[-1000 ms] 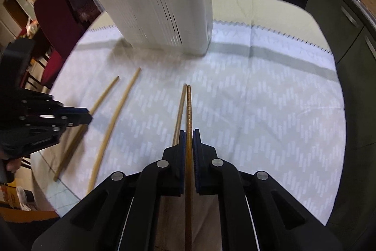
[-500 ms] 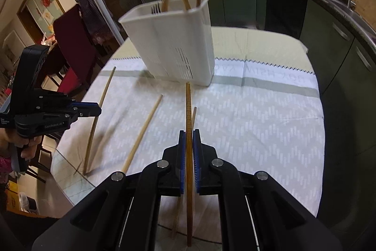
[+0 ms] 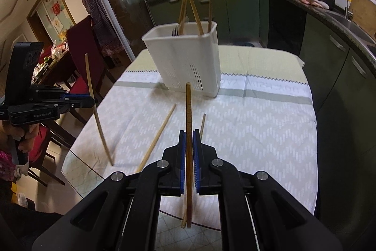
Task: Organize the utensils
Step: 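Lift both held chopsticks up toward the white holder, then drop the chopstick into the holder with the left tool while the right tool drops its chopstick in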
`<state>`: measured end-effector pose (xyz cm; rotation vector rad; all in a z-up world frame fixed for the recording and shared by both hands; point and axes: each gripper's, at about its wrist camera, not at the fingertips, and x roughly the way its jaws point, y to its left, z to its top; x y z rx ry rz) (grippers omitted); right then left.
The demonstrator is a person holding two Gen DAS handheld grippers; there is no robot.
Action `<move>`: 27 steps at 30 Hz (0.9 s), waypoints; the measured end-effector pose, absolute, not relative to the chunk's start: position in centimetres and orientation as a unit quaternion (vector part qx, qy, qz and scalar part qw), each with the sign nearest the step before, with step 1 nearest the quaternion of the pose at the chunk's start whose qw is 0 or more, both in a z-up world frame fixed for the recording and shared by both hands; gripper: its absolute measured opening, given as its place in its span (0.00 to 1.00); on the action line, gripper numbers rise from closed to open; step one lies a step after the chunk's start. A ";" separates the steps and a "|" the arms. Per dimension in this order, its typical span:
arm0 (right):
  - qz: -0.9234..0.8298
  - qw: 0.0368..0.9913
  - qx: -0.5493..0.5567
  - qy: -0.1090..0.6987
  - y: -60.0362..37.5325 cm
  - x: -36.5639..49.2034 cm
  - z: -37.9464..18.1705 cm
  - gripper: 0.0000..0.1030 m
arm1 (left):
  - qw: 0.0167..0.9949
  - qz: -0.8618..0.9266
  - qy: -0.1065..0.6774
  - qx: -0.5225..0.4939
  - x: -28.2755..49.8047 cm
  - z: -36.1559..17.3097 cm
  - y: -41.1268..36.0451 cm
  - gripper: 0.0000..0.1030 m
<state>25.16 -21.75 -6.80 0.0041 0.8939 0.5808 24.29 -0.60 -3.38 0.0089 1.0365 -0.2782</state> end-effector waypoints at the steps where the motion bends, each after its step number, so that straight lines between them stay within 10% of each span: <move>1: 0.279 0.863 0.003 0.421 -21.9 25.0 -6.4 0.07 | 0.861 -0.133 0.491 0.004 24.2 -3.2 -0.7 0.06; 27: 0.324 0.899 -0.006 0.294 -19.4 26.7 9.0 0.07 | 0.926 -0.130 0.355 -0.007 29.1 12.2 -1.0 0.06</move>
